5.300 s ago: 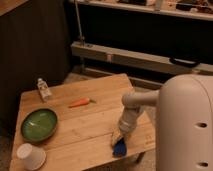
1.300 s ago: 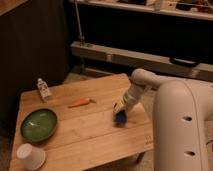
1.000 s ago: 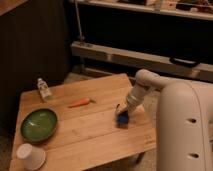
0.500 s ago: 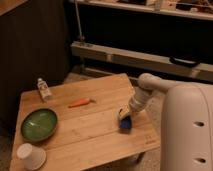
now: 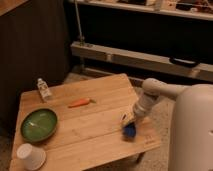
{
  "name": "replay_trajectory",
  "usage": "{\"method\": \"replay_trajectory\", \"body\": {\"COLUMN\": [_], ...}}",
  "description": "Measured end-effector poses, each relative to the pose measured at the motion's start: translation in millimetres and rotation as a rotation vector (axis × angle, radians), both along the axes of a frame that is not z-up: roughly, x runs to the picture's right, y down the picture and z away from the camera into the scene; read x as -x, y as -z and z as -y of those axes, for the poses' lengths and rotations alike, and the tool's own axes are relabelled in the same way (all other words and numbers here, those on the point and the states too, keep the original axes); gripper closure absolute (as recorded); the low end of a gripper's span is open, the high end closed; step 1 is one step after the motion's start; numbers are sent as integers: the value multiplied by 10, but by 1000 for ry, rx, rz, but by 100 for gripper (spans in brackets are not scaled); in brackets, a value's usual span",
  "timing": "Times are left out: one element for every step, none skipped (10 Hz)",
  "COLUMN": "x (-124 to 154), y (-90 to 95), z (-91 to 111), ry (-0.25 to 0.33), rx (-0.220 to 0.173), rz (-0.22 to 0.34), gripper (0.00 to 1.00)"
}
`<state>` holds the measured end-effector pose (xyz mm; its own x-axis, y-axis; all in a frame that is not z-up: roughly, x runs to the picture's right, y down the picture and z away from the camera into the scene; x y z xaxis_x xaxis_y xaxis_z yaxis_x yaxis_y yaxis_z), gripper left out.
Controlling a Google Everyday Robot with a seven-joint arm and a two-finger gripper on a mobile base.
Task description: Wipe the white sponge on the table
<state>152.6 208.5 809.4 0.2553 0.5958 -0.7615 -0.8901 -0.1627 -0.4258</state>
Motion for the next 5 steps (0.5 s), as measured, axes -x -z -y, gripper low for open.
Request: {"method": "replay_trajectory", "body": {"x": [30,56,86,133,232], "y": [86,157,235,292,347], "z": [-110,-202,-324,-432,-584], "ry": [-1,-3,-6,-5,-2], "rx": [17,31,52,73,104], "rz": [8,16,26,37,58], "gripper": [100,100,100,100,100]}}
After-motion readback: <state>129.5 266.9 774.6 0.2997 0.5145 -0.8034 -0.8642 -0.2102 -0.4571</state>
